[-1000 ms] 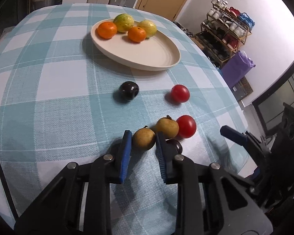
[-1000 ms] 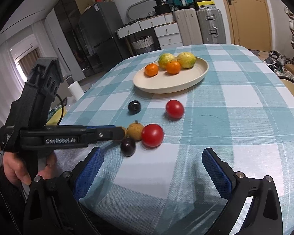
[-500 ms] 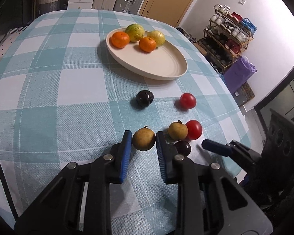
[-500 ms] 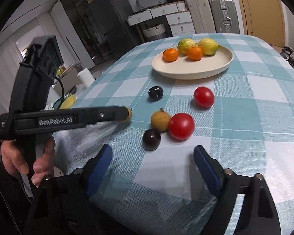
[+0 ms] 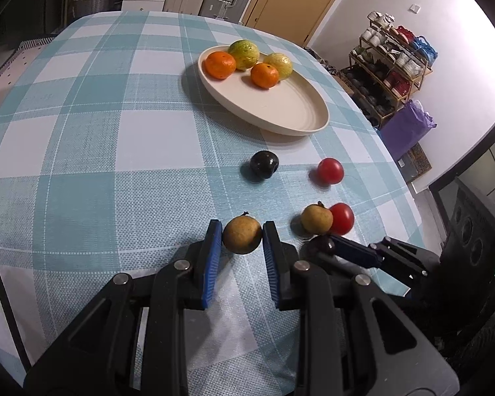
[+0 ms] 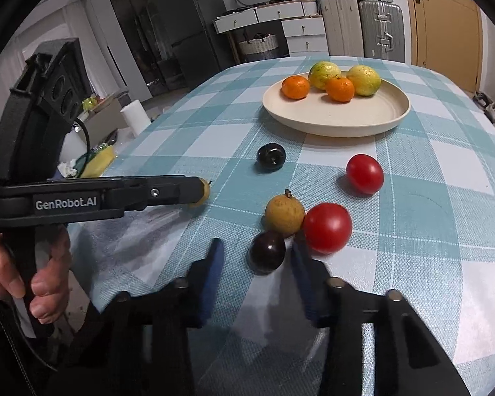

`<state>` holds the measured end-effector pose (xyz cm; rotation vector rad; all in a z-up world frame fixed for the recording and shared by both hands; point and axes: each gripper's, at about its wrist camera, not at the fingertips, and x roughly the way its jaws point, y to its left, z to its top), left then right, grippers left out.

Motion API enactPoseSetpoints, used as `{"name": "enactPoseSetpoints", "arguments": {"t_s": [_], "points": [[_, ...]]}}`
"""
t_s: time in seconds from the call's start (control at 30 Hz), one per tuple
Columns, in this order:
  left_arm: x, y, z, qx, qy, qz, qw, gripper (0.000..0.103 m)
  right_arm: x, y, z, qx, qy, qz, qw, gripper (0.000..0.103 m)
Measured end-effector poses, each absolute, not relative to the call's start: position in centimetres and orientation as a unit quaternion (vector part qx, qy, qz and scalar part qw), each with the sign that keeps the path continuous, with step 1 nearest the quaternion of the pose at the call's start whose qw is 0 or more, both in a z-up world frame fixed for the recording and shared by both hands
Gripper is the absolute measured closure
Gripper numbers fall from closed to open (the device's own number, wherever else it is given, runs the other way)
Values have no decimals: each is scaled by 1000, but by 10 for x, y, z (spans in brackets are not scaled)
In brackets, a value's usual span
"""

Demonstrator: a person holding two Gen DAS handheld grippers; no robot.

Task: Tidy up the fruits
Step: 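Grasp the small brown fruit with the left gripper while the right grasps a dark plum, then carry the brown fruit and dark plum onto the cream plate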

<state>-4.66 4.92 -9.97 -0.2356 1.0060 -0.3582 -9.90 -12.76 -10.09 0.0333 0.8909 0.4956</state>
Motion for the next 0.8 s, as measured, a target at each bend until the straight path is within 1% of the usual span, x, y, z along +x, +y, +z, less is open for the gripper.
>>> {"name": "enactPoseSetpoints", "arguments": {"t_s": [0.03,0.13,0.3,0.4,0.8], "points": [[-46,49,-100,-112,480,-169,854,81,-98,-126,-101,10,427,232,874,80],[-46,48,-100,-109,479,-167,855,81,-97,-130,-102,20,427,233,874,81],[-44,46,-97,-103,479,-163,857,81,-100,-142,-99,50,423,254,868,81],[-42,45,-95,-99,480,-159,857,81,-104,-145,-93,39,411,259,873,81],[-19,46,-76,-99,464,-135,870,81,-94,-170,-54,65,346,272,896,81]]}}
